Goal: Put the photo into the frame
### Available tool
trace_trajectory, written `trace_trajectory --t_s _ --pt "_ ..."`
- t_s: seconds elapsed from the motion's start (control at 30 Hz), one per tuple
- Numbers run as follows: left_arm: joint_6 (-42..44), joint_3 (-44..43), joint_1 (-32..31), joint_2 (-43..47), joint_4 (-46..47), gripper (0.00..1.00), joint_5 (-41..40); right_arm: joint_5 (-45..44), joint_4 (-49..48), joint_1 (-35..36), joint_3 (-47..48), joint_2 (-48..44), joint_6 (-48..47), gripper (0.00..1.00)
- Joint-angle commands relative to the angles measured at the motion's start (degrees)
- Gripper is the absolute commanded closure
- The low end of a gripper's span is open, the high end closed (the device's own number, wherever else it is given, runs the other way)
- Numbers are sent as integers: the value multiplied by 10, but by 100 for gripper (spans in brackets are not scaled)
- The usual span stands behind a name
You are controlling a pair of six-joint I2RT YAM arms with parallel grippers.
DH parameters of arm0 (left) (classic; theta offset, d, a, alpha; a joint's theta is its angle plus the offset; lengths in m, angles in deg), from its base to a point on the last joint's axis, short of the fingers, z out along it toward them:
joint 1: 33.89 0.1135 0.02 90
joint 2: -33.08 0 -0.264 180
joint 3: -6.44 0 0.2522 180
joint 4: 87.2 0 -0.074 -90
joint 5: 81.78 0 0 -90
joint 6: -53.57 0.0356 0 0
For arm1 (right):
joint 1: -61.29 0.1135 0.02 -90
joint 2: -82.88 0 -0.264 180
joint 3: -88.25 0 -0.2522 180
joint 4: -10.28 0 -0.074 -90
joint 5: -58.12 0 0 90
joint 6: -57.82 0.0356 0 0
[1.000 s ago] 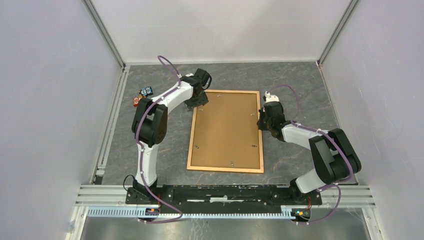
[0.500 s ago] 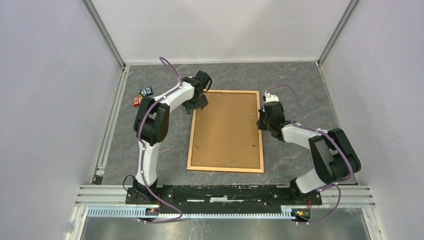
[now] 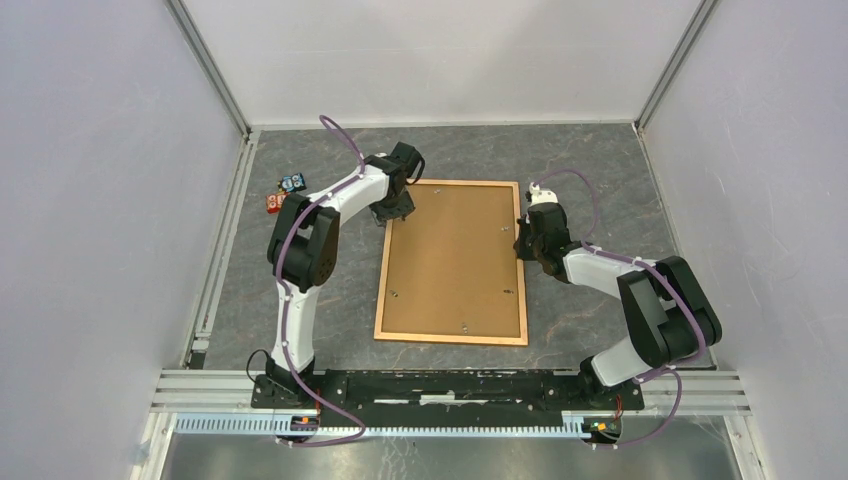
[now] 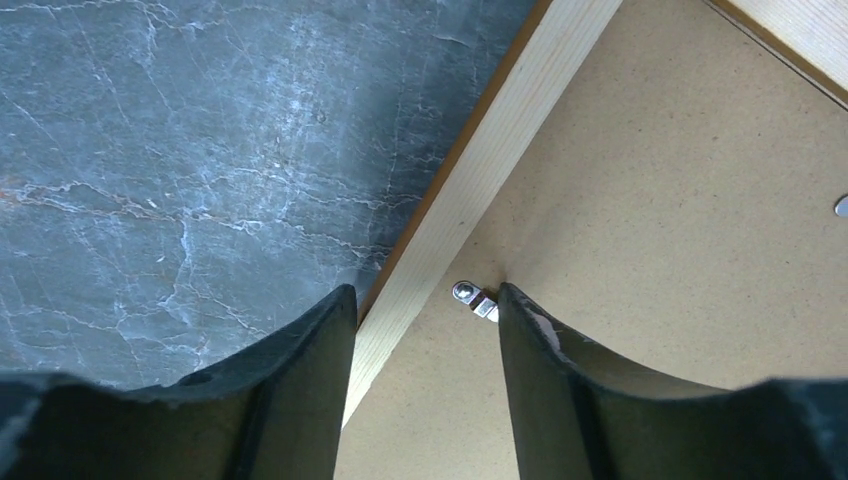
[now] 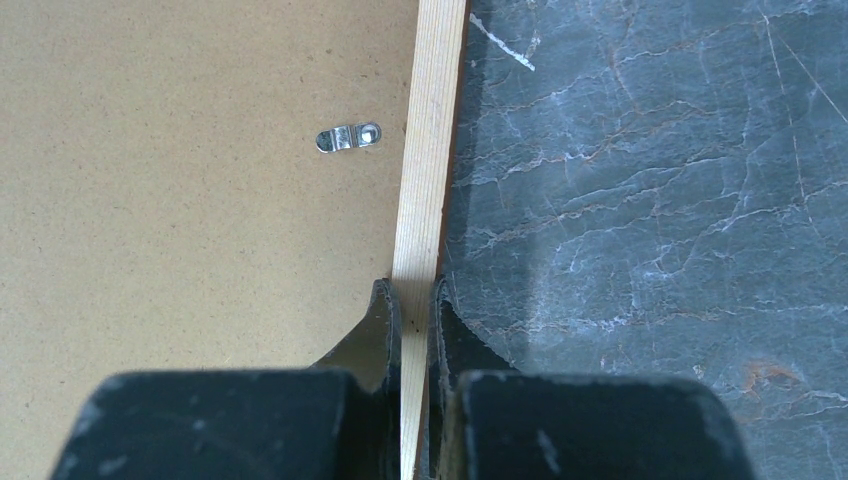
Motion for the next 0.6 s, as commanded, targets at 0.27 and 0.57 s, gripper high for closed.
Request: trace_trajectory --t_s 0.27,0.57 --pt "81 89 7 40 46 66 41 22 -1 2 4 23 -28 100" --pt "134 87 14 42 50 68 21 29 -4 2 4 23 -29 100"
